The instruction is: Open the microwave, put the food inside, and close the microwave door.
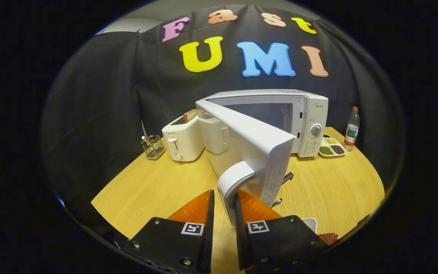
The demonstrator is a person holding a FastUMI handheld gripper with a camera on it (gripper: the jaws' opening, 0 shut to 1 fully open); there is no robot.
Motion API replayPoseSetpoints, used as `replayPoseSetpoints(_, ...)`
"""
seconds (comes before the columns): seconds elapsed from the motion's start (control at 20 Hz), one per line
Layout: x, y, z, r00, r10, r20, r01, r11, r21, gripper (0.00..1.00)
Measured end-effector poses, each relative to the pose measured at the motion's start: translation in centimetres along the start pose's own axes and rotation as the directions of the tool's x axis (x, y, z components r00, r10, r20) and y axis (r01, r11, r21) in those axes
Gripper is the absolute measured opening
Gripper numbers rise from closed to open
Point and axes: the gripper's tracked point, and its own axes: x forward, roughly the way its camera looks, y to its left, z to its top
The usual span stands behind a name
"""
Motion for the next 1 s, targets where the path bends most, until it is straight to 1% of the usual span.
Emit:
replayPoseSetpoints(0.1,-0.5,1.8,-0.5,1.0,0.003,0.016,-0.003,1.0,0.005,0.27)
replayPoseSetpoints(0.25,-1.0,4.6,-1.1,0.999,0.023,0.032,-0.022,0.999,-0.023,0.27)
replayPoseSetpoints(0.4,-1.5,7.1,-1.8,0.997,0.071,0.035,-0.069,0.997,-0.047,0.27)
replayPoseSetpoints(0.45,-1.7,8.3,-2.2,0.994,0.106,0.028,-0.104,0.993,-0.051,0.27)
replayPoseSetpoints(0.5,-2.1,9.6,-2.5,0.987,0.16,0.02,-0.159,0.986,-0.055,0.27)
replayPoseSetpoints(0.65,-4.5,12.5,-2.5,0.946,0.322,0.029,-0.317,0.942,-0.11,0.27)
replayPoseSetpoints(0.75,-6.4,12.6,-2.0,0.921,0.386,0.05,-0.376,0.916,-0.14,0.27)
replayPoseSetpoints(0.8,-7.2,12.0,-1.3,0.915,0.397,0.07,-0.383,0.911,-0.153,0.27)
replayPoseSetpoints(0.85,-8.2,11.5,-0.9,0.907,0.412,0.087,-0.395,0.904,-0.161,0.31)
replayPoseSetpoints(0.95,-9.5,9.4,0.3,0.909,0.395,0.133,-0.372,0.913,-0.167,0.38)
replayPoseSetpoints(1.0,-9.9,8.1,1.0,0.912,0.38,0.156,-0.355,0.92,-0.164,0.38)
